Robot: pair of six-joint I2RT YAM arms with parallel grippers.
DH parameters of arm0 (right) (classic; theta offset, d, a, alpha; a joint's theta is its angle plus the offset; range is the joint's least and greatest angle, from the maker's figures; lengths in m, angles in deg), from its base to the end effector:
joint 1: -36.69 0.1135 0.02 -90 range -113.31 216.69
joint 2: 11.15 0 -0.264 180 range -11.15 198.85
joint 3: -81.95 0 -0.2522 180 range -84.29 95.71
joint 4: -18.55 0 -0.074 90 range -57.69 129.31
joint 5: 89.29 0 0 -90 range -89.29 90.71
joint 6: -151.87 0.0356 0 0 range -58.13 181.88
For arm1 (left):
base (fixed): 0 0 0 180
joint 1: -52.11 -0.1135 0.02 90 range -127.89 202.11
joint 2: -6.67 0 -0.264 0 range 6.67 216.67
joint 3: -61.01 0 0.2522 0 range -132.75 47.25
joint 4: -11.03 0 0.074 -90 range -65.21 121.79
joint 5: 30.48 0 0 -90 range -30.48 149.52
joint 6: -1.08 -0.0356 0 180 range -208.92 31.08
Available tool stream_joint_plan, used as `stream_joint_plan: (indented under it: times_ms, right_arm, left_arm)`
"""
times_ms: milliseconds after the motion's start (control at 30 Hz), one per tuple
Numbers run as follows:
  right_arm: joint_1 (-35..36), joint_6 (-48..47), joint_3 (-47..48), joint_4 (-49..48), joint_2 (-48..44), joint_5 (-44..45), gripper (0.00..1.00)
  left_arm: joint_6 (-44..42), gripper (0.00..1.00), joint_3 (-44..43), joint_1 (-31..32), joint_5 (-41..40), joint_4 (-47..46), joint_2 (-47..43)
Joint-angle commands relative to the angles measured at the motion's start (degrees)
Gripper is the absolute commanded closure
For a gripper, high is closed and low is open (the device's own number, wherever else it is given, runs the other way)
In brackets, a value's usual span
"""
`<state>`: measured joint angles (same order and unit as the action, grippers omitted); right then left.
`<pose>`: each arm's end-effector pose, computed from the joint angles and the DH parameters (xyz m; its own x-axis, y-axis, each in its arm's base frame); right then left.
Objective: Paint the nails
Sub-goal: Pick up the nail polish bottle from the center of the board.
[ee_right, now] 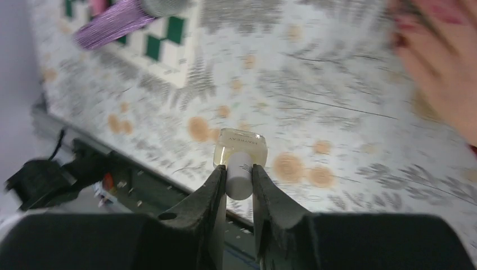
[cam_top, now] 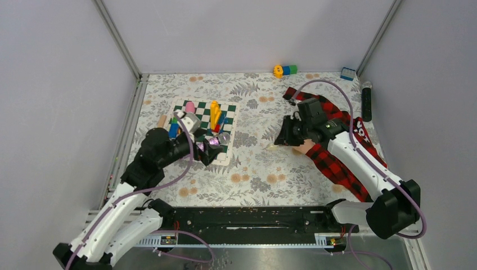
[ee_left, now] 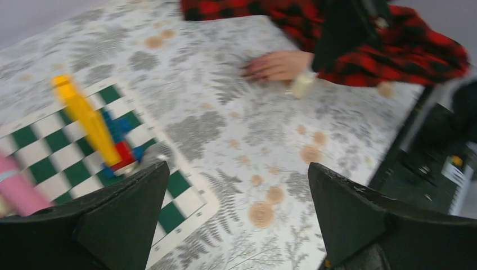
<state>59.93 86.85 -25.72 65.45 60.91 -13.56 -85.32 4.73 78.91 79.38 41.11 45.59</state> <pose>0.2404 0.1128 0.2870 -0.8326 0.0879 -0.5468 -0.2055 0.8678 0.4524 0.1375 -0.0830 0.3309 -0.2413 0.0558 -0.9688 0.7061 0.6950 -0.1359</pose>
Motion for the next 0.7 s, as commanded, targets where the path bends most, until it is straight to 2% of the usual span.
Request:
stream_joint_plan:
  times_ms: [0,100,200,500,600,667]
  right_arm:
    - [6.32,2.51,7.66,0.75,0.5,-13.52,1.0]
    - [9.3,6.12,9.82,-2.09,0.97,-16.98,1.0]
    - [11.59,9.67,10.19,-6.8,2.15,-20.27,1.0]
    - [17.05,9.96,13.23,-9.27,5.22,-21.23,1.0]
    - [17.37,9.94,14.04,-9.26,5.61,-21.66,1.0]
    - [17.36,9.67,14.29,-9.25,5.67,-21.65,1.0]
  left_arm:
    - [-5.37,0.01,-4.14,9.09,5.44,-5.17,6.22]
    - [-9.13,0.01,-8.48,17.1,-2.72,-2.18,11.45]
    - [-11.25,0.01,-9.08,21.23,-4.18,-1.9,13.93]
    - [-11.6,0.02,-3.21,21.84,-4.88,-5.85,10.95]
    - [-12.28,0.09,-4.11,22.02,-5.78,-3.81,12.71]
    - [-12.28,0.18,-4.89,22.15,-7.48,-2.82,13.59]
